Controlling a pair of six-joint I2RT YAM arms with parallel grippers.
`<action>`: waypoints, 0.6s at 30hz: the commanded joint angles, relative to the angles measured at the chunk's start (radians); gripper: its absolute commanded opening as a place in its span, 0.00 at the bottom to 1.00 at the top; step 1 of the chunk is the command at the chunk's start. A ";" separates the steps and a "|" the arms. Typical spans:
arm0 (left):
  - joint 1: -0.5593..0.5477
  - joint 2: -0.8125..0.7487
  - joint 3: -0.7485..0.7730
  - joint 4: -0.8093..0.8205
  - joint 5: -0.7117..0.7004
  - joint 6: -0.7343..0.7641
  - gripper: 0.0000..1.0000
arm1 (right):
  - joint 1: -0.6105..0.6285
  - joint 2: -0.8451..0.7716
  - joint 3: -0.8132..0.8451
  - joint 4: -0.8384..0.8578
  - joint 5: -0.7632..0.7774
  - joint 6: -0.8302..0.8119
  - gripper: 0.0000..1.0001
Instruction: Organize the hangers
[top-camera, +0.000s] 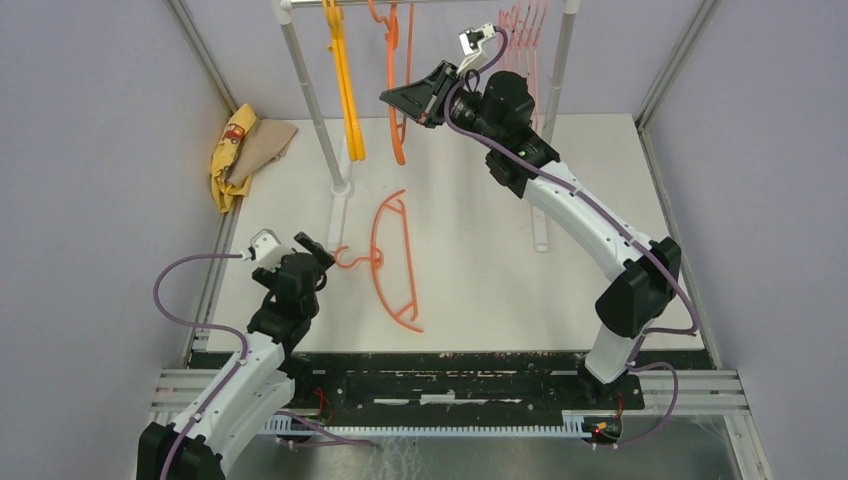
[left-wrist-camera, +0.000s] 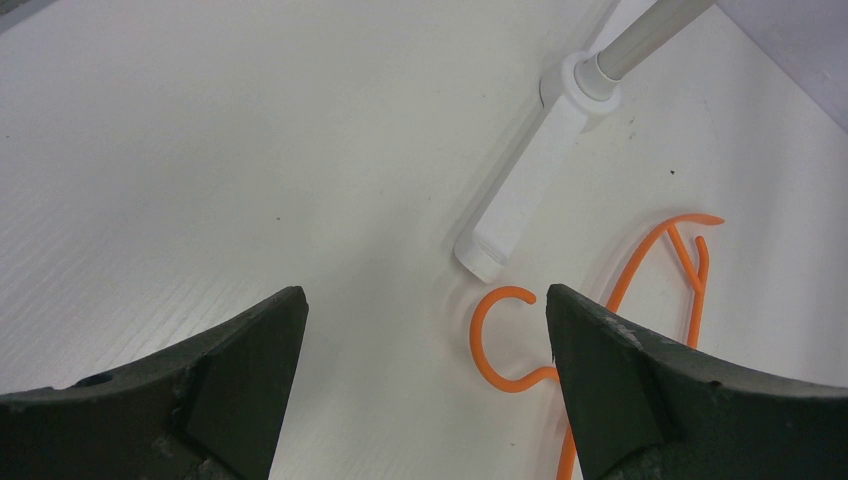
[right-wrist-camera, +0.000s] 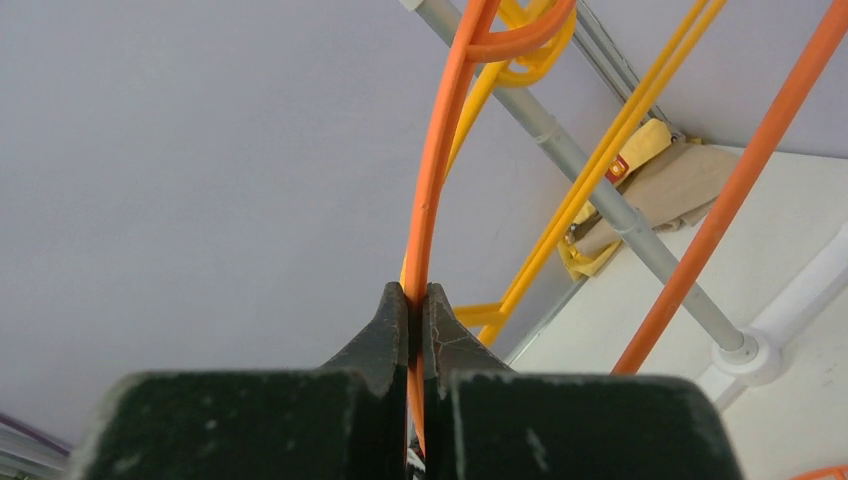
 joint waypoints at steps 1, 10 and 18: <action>0.006 0.002 0.006 0.040 -0.024 0.049 0.96 | -0.002 0.043 0.118 0.129 -0.006 0.039 0.01; 0.006 0.018 0.006 0.047 -0.029 0.052 0.96 | -0.002 0.132 0.156 0.103 0.010 0.058 0.01; 0.006 0.012 0.008 0.039 -0.039 0.057 0.96 | -0.001 0.212 0.205 0.069 -0.037 0.076 0.01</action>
